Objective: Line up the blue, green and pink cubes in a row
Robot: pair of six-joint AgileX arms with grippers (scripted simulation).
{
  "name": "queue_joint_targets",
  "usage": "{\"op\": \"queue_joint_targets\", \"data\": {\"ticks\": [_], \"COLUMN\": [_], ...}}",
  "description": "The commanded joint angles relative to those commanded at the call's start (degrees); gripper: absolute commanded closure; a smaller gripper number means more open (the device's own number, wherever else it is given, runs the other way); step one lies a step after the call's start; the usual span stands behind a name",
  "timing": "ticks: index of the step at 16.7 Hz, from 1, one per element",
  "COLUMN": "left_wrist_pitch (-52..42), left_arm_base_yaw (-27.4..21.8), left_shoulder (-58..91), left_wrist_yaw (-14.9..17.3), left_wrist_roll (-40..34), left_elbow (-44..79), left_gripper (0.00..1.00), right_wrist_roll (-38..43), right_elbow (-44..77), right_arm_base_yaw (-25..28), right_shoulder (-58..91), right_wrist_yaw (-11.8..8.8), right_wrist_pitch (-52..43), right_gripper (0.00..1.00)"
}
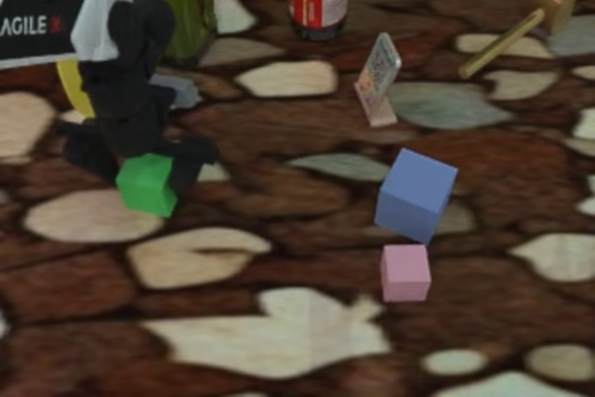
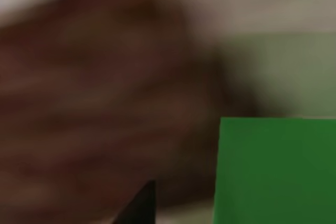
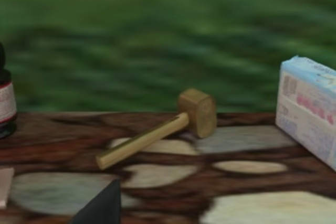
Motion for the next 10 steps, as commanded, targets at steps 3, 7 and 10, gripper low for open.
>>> {"op": "queue_joint_targets", "data": {"ticks": [3, 7, 10], "left_wrist_pitch": [0.0, 0.0, 0.0], "left_arm_base_yaw": [0.0, 0.0, 0.0], "left_shoulder": [0.0, 0.0, 0.0], "left_wrist_yaw": [0.0, 0.0, 0.0], "left_wrist_roll": [0.0, 0.0, 0.0], "left_elbow": [0.0, 0.0, 0.0], "left_gripper": [0.75, 1.0, 1.0], "right_wrist_roll": [0.0, 0.0, 0.0], "right_elbow": [0.0, 0.0, 0.0], "right_arm_base_yaw": [0.0, 0.0, 0.0], "right_shoulder": [0.0, 0.0, 0.0], "right_wrist_yaw": [0.0, 0.0, 0.0], "right_wrist_pitch": [0.0, 0.0, 0.0], "right_gripper": [0.0, 0.0, 0.0]}}
